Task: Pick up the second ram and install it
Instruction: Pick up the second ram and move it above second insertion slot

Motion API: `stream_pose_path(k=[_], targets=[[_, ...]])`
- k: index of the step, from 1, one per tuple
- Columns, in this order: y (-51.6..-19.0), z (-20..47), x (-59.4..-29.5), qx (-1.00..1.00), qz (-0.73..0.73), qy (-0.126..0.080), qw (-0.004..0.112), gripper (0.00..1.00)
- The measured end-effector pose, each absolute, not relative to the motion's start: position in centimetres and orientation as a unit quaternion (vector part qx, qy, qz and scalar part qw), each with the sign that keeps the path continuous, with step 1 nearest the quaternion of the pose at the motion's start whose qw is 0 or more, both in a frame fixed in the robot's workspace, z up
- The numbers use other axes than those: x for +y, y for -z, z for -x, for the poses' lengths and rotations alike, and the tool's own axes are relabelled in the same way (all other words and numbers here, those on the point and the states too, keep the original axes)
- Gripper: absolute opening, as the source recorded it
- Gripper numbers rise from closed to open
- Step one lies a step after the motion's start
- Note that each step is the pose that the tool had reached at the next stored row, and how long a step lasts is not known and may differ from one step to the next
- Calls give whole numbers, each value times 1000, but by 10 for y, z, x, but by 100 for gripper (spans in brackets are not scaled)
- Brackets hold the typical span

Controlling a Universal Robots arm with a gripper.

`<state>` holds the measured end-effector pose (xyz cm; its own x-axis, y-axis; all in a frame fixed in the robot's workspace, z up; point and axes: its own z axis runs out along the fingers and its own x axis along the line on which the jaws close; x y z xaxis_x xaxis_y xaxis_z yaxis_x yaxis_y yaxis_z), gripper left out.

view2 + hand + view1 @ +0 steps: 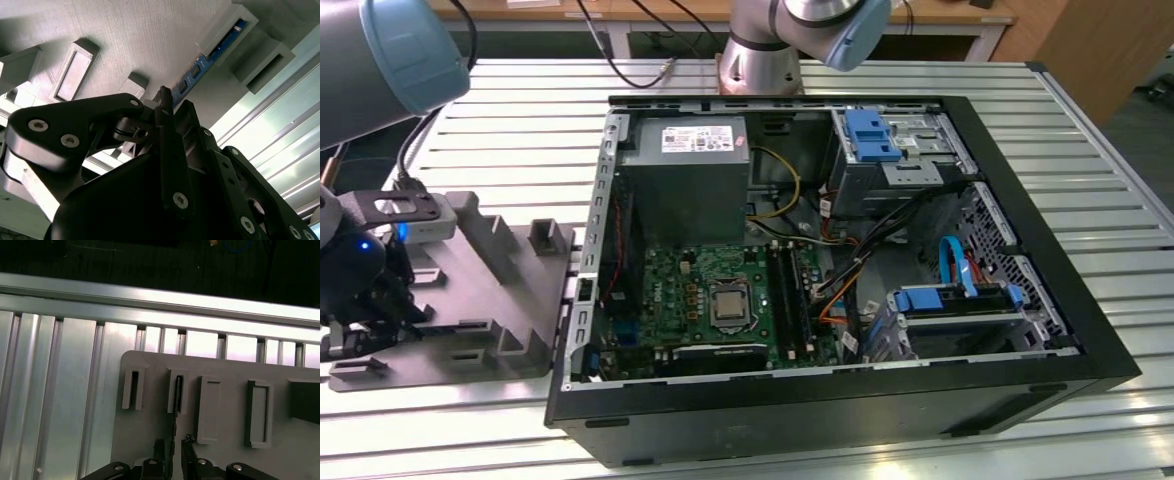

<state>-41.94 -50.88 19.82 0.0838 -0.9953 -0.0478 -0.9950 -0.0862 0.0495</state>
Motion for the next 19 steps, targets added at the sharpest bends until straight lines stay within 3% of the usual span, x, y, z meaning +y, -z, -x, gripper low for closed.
stream_pose_path(k=[19], targets=[[-198,419,-509,-676,-736,33,1,26]])
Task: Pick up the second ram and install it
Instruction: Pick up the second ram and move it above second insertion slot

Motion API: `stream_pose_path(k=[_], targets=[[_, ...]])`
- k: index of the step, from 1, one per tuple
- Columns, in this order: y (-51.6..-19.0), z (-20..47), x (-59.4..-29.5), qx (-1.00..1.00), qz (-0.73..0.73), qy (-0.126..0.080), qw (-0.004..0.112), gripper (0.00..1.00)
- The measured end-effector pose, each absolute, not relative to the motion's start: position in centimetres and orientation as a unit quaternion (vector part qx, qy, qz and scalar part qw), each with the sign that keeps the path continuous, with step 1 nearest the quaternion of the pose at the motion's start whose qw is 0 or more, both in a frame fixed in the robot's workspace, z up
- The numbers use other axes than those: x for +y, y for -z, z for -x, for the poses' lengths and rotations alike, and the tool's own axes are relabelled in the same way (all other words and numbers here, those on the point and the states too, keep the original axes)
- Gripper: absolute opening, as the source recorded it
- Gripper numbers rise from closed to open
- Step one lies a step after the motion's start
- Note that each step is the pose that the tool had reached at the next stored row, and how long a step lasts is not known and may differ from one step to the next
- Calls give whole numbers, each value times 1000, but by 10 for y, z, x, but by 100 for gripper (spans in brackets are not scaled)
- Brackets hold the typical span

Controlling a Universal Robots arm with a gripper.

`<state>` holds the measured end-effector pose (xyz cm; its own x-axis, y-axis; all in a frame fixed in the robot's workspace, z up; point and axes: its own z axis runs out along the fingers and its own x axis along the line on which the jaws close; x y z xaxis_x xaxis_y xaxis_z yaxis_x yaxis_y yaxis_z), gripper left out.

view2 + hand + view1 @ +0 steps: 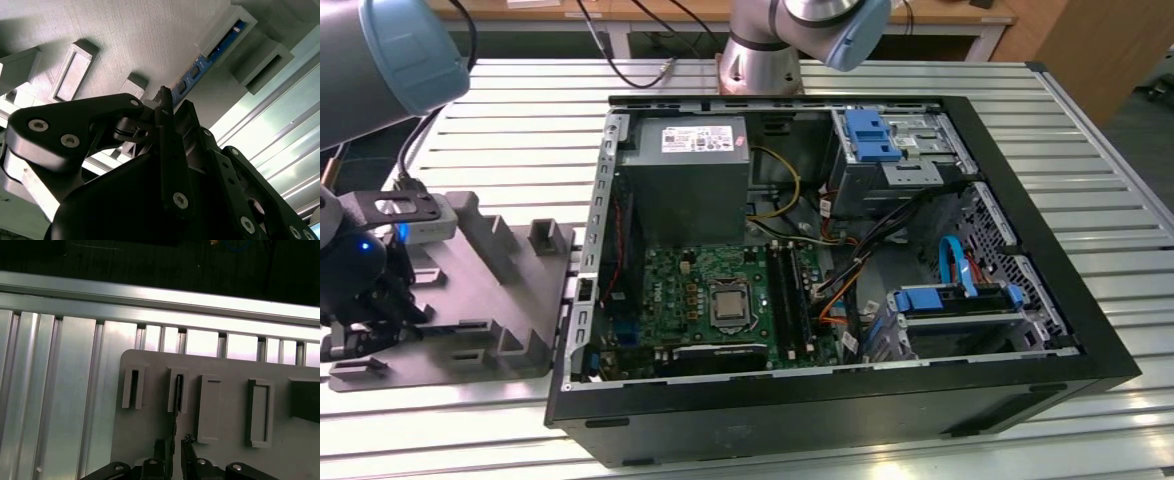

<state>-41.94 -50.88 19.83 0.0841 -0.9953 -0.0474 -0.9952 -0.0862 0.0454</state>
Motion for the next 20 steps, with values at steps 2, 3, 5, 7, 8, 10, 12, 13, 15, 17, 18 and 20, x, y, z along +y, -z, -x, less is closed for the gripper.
stream_pose_path(k=[2,3,5,7,8,10,12,13,15,17,18,20], targets=[[-198,419,-509,-676,-736,33,1,26],[-198,419,-509,-676,-736,33,1,19],[-198,419,-509,-676,-736,33,0,19],[-198,419,-509,-678,-734,33,0,19],[-198,419,-509,-680,-733,33,0,19],[-198,419,-509,-680,-733,33,0,19],[-198,419,-509,-680,-732,33,0,19],[-198,419,-509,-681,-732,33,0,19],[-198,419,-509,-681,-732,33,0,19],[-198,419,-509,-681,-732,33,0,19],[-198,419,-509,-681,-731,33,0,19],[-198,419,-509,-681,-731,33,0,18]])
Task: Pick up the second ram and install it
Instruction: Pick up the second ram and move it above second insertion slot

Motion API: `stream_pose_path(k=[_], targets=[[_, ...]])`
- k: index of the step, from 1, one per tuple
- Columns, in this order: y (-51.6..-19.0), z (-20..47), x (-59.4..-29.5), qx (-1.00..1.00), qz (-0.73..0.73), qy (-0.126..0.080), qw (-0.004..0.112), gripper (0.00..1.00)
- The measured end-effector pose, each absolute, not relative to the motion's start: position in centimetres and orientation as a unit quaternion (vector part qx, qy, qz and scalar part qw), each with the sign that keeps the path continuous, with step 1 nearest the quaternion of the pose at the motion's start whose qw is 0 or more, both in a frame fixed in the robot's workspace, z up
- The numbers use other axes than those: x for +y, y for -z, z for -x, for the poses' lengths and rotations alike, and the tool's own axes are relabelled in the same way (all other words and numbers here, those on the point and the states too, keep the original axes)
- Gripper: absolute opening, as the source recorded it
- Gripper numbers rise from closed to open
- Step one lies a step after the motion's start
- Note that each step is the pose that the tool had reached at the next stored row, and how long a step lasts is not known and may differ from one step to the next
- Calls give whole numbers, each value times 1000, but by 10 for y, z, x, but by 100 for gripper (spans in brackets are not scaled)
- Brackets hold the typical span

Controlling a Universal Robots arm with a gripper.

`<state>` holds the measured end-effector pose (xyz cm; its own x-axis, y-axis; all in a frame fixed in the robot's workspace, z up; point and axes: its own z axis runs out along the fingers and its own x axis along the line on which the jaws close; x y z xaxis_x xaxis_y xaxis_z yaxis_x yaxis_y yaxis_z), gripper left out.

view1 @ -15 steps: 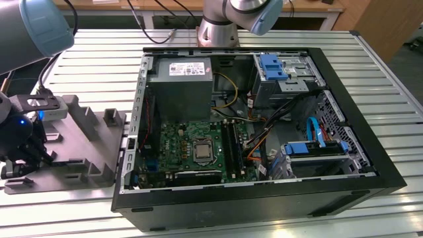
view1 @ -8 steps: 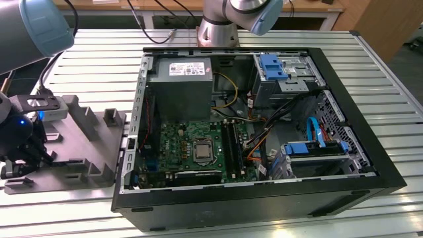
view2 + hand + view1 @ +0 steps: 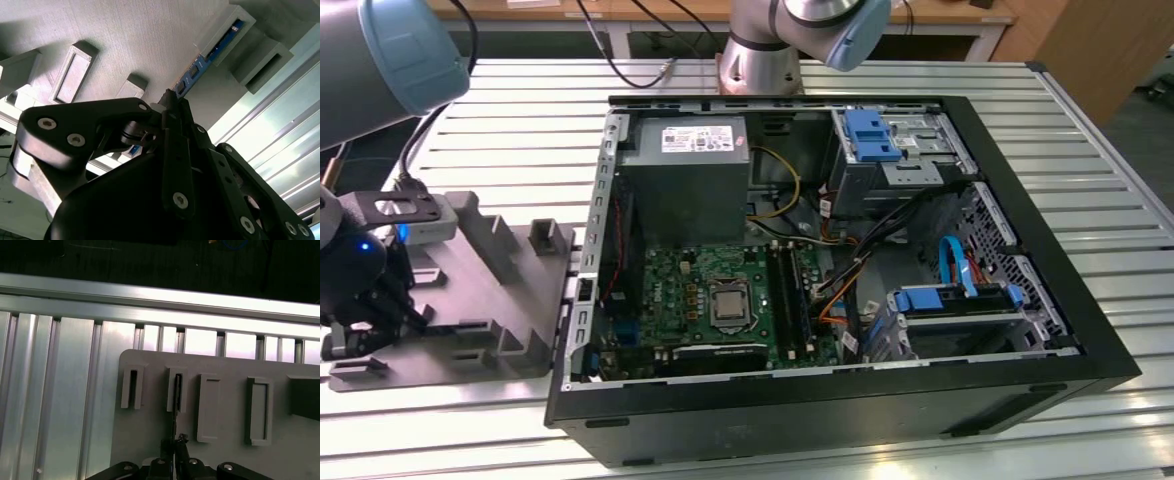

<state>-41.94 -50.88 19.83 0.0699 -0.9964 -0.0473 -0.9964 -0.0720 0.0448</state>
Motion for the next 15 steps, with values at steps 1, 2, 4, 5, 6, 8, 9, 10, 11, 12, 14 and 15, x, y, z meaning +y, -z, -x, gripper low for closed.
stream_pose_path(k=[1,2,4,5,6,8,9,10,11,12,14,15], targets=[[-198,419,-509,-681,-731,33,0,18],[-198,419,-509,-681,-731,33,0,18],[-198,419,-509,-681,-731,33,0,12],[-198,419,-509,-681,-731,33,0,12],[-198,419,-509,-681,-731,33,0,12],[-198,419,-509,-682,-731,33,0,12],[-198,419,-509,-684,-729,33,0,12],[-198,419,-509,-690,-723,33,0,12],[-198,419,-509,-695,-718,33,0,12],[-198,419,-509,-701,-712,33,-1,12],[-198,419,-509,-709,-704,33,-1,12],[-198,419,-509,-709,-704,33,-1,12]])
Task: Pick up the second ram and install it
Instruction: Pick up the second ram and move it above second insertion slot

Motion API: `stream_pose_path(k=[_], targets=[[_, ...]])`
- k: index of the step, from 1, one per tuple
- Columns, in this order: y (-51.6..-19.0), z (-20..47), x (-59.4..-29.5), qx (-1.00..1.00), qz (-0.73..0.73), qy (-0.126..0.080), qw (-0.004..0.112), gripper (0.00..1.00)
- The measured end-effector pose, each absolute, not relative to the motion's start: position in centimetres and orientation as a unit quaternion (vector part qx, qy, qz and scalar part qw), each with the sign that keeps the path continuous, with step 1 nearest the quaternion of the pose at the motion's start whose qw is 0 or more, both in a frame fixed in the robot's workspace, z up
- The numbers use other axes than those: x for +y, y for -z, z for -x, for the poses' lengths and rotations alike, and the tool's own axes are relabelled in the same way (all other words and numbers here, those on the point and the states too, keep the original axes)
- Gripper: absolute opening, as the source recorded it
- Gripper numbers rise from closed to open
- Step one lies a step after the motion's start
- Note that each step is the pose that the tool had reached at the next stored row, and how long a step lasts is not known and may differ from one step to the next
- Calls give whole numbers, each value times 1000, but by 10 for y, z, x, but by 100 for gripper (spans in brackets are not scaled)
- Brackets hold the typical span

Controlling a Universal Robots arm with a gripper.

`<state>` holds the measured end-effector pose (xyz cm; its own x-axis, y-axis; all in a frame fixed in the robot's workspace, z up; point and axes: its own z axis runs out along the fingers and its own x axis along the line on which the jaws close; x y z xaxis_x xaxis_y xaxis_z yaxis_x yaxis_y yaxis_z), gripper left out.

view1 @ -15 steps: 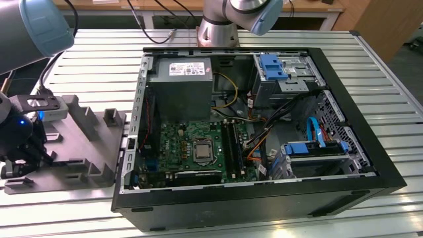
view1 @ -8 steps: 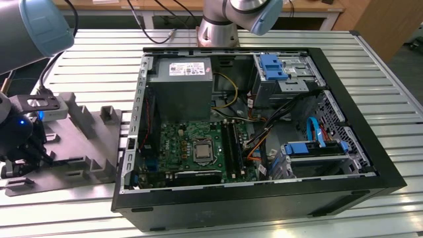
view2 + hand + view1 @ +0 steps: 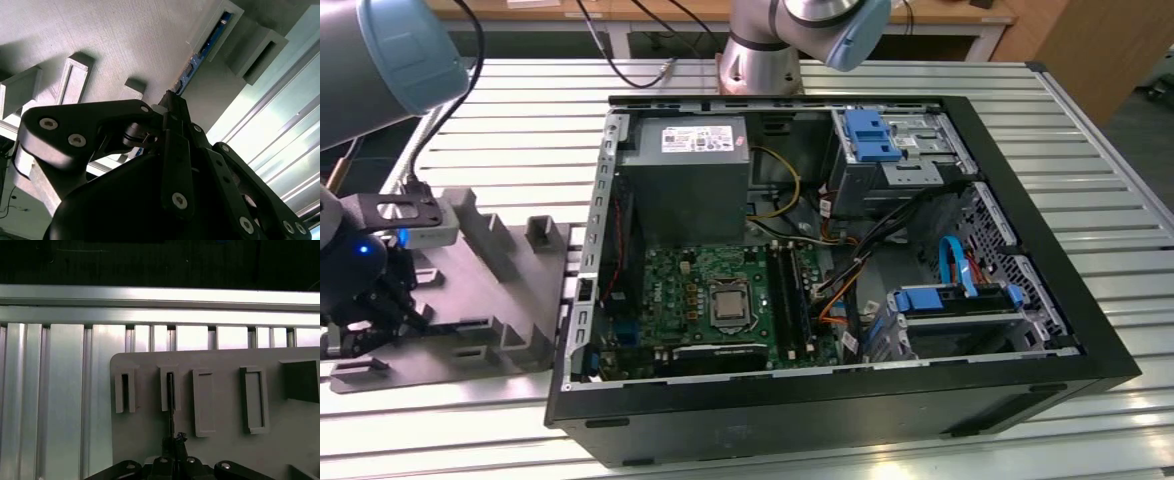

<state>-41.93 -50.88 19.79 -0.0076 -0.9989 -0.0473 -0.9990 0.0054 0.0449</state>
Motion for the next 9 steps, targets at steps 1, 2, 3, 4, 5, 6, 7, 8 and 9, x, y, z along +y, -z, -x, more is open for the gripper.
stream_pose_path(k=[1,2,3,4,5,6,7,8,9], targets=[[-198,419,-509,709,704,-33,1,12],[-198,419,-509,709,704,-33,1,12],[-198,419,-509,709,704,-33,1,12],[-198,419,-509,709,704,-33,1,12],[-198,419,-509,709,704,-33,1,12],[-198,419,-509,709,704,-33,1,12],[-198,419,-509,710,704,-33,1,12],[-198,419,-509,713,700,-33,1,12],[-198,419,-509,718,695,-33,1,12]])
